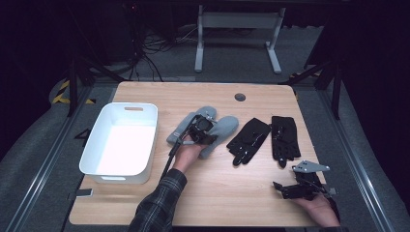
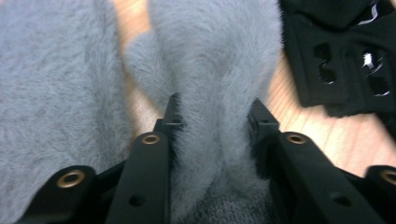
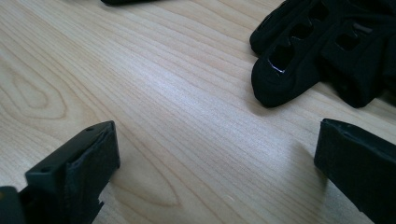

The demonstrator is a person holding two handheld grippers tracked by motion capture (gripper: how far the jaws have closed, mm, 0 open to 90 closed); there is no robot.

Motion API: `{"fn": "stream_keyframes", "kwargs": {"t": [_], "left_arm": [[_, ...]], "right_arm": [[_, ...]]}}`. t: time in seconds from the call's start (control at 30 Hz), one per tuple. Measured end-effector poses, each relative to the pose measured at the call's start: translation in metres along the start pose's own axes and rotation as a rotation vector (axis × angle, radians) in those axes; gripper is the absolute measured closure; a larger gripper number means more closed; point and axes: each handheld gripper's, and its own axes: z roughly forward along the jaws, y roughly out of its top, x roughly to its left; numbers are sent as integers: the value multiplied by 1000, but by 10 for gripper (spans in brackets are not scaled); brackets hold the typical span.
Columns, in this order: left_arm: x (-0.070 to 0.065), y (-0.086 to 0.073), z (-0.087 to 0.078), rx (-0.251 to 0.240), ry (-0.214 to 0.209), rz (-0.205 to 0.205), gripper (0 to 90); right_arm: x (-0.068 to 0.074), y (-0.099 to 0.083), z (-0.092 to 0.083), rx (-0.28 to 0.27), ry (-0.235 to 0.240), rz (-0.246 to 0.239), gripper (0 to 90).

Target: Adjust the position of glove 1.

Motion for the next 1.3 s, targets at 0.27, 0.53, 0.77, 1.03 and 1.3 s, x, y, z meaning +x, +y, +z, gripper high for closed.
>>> {"fn": "stream_keyframes", "kwargs": {"t": [0.27,0.53,0.77,1.03,1.3], "left_arm": [[-3,2,-20,-37,-30,3,741],[-18,3,-47,-54,-66,48,756],[-33,-4,-66,-74,-126,79,767],[-52,-19,-80,-68,-149,129,770],[-71,-43,-87,-70,-201,179,770]], "right_arm": [[0,0,0,0,0,-1,4],[0,0,0,0,0,-1,4],[0,0,0,0,0,1,4],[0,0,0,-1,1,-1,4],[0,0,0,-1,1,-1,5]]}}
